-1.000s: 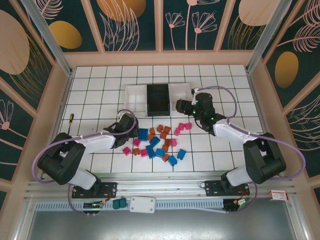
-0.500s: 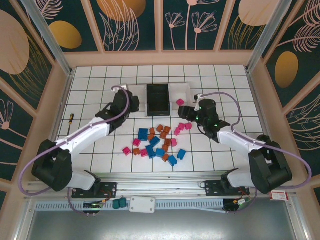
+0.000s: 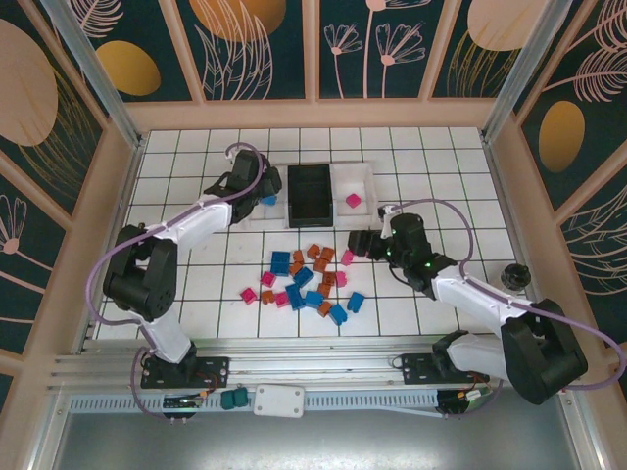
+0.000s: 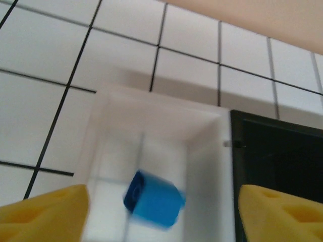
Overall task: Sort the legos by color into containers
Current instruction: Place the lego in the container, then pick up the lego from the center of the table.
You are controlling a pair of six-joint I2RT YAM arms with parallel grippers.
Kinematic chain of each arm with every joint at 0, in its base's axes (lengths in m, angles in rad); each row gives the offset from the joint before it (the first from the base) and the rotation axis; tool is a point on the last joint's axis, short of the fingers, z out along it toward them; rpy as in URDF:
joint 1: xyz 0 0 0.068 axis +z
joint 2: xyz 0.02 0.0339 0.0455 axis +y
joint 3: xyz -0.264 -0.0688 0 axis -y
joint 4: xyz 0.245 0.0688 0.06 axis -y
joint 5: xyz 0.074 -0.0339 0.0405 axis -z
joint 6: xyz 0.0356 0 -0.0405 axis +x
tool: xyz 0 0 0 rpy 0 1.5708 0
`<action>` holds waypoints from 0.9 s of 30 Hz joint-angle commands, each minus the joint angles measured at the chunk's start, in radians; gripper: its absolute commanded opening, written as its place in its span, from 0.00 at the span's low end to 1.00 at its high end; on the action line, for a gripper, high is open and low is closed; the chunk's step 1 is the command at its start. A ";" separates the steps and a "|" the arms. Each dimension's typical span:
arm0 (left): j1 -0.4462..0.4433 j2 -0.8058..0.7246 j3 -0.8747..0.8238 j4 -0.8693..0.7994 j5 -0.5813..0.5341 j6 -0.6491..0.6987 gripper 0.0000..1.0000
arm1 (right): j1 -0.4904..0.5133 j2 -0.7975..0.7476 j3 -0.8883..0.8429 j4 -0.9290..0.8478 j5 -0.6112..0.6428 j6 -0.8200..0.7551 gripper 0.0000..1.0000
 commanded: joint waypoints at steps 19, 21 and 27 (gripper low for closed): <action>-0.066 -0.843 -0.684 0.056 0.055 -0.153 0.99 | 0.248 0.460 0.385 -0.127 0.081 -0.223 0.68; -0.067 -0.885 -0.704 0.028 0.039 -0.161 0.99 | 0.248 0.514 0.446 -0.201 0.109 -0.267 0.67; -0.067 -0.941 -0.728 -0.021 -0.008 -0.161 0.99 | 0.250 0.569 0.530 -0.308 0.127 -0.362 0.65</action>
